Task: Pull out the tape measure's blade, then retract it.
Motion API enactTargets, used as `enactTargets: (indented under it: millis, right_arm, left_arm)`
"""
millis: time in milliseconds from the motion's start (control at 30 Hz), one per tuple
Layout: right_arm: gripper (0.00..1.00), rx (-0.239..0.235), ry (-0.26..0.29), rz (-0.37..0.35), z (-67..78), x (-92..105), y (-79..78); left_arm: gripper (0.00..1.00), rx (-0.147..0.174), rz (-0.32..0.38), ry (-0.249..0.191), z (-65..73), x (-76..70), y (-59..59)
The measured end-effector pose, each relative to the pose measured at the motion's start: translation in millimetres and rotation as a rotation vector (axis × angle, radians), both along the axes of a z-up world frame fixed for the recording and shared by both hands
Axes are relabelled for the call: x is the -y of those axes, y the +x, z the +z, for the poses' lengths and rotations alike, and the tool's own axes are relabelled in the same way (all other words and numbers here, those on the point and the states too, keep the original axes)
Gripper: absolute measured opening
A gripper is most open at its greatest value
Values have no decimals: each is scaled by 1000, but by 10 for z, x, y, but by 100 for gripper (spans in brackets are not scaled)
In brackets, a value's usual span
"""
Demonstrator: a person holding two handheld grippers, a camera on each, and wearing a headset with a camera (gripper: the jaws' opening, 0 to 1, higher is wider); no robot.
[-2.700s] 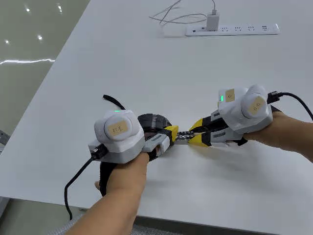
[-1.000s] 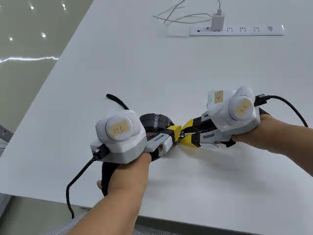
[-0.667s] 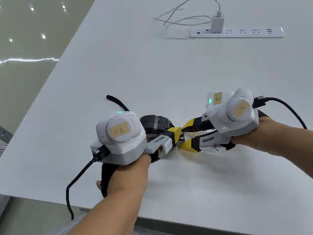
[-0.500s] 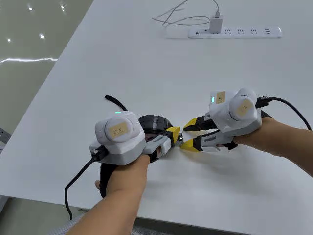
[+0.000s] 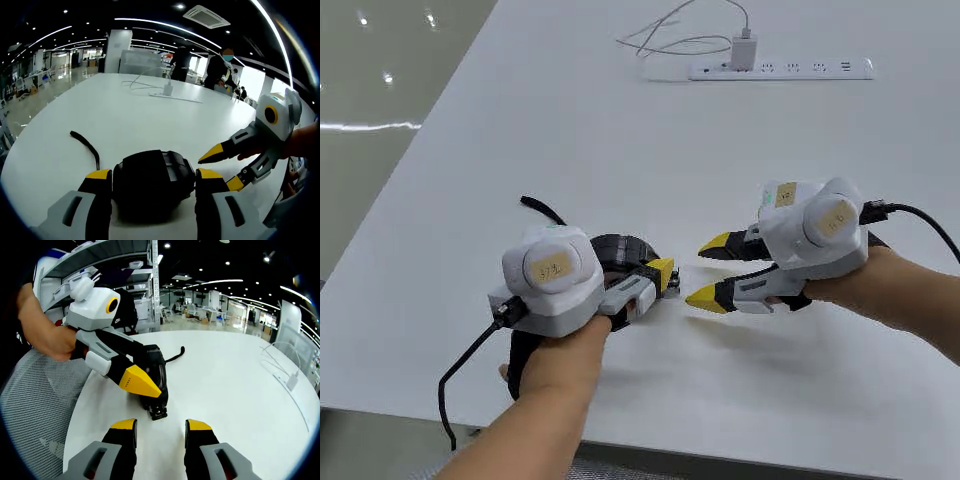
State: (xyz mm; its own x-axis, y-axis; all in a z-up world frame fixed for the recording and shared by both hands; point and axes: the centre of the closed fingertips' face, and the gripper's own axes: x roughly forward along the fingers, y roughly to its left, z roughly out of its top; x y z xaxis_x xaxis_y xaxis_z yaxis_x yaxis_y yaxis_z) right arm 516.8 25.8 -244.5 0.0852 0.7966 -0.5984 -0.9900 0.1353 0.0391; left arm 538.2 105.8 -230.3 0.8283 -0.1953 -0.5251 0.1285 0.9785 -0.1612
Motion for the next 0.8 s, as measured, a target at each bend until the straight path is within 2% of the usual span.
enactTargets:
  millis: [233,333,433,500,533,700,800]
  right_arm:
    - [42,-14,9,-75,52,97,-28]
    - [46,-20,11,-112,62,154,-39]
    - [47,-37,17,-143,77,218,-76]
    - [49,-41,6,-162,67,279,-96]
    - [50,-47,9,-178,80,311,-108]
    - [56,-55,21,-239,178,428,-166]
    - [60,-37,20,-266,251,508,-212]
  left_arm:
    - [75,-15,-36,-4,-15,1,-72]
    - [80,-5,-63,5,24,-6,-99]
    - [84,10,-106,32,75,-8,-118]
    - [85,-2,-138,63,74,-23,-149]
    - [85,-18,-156,61,69,-22,-177]
    - [88,-27,-211,54,99,-57,-253]
    - [89,-28,-224,51,140,-86,-298]
